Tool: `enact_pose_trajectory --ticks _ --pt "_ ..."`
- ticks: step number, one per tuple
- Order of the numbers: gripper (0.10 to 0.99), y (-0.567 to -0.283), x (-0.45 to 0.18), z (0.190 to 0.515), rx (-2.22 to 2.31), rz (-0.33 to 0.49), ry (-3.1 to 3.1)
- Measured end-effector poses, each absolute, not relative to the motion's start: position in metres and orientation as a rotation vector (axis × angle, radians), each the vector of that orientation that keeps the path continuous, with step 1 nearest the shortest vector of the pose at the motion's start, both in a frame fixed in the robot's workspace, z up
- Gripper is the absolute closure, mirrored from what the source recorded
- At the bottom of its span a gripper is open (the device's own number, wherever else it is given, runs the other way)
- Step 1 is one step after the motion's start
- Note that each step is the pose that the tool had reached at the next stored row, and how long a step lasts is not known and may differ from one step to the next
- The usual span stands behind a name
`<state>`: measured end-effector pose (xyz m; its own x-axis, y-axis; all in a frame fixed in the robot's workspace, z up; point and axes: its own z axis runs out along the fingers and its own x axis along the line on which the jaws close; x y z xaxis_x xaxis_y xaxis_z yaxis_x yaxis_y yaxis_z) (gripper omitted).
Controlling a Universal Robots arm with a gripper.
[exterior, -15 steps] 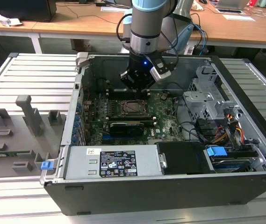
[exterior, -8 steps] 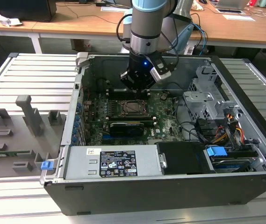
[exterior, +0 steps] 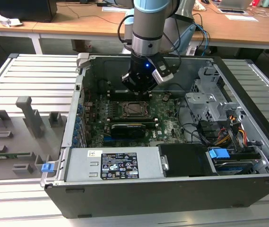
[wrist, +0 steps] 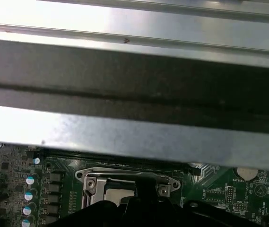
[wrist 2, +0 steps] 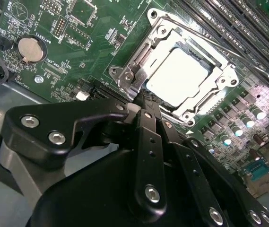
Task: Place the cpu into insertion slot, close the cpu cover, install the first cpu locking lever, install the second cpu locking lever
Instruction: 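Install the second cpu locking lever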
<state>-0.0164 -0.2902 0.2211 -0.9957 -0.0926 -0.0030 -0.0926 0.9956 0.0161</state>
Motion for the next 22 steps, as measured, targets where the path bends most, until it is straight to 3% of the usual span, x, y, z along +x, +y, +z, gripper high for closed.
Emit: enact_pose_trajectory --ticks 10,22 --pt "0.980 -0.293 -0.017 0.245 -0.145 0.026 3.135" --pt "0.980 -0.336 -0.017 0.244 -0.146 0.029 3.135"
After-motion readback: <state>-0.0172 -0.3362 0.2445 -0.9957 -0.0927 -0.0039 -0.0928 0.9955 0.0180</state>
